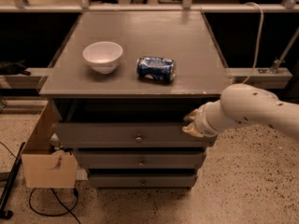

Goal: Open top drawer

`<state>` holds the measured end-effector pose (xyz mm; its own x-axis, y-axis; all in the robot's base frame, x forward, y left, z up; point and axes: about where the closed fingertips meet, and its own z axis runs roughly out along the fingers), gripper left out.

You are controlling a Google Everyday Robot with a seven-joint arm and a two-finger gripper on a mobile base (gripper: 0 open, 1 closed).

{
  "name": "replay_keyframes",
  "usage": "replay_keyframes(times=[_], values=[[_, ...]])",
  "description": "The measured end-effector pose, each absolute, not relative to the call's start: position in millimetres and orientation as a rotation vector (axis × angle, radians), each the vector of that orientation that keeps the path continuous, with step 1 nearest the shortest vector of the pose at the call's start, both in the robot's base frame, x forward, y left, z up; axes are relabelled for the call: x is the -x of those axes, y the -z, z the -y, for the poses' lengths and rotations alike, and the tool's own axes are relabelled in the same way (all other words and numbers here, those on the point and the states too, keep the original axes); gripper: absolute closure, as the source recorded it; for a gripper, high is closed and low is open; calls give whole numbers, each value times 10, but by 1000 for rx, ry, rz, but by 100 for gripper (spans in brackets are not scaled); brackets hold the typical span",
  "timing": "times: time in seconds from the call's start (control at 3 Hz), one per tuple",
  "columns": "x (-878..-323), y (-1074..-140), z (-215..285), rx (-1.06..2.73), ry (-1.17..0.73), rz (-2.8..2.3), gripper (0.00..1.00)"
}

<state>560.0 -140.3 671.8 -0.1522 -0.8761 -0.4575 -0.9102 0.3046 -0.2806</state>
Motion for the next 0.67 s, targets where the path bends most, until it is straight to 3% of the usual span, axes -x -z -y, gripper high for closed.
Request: replay_keyframes(times=[0.33,0.67], values=[[-5600,-6718,1403,1581,-82,-2036,100],[-5600,-6718,1402,1581,-82,-2036,85]])
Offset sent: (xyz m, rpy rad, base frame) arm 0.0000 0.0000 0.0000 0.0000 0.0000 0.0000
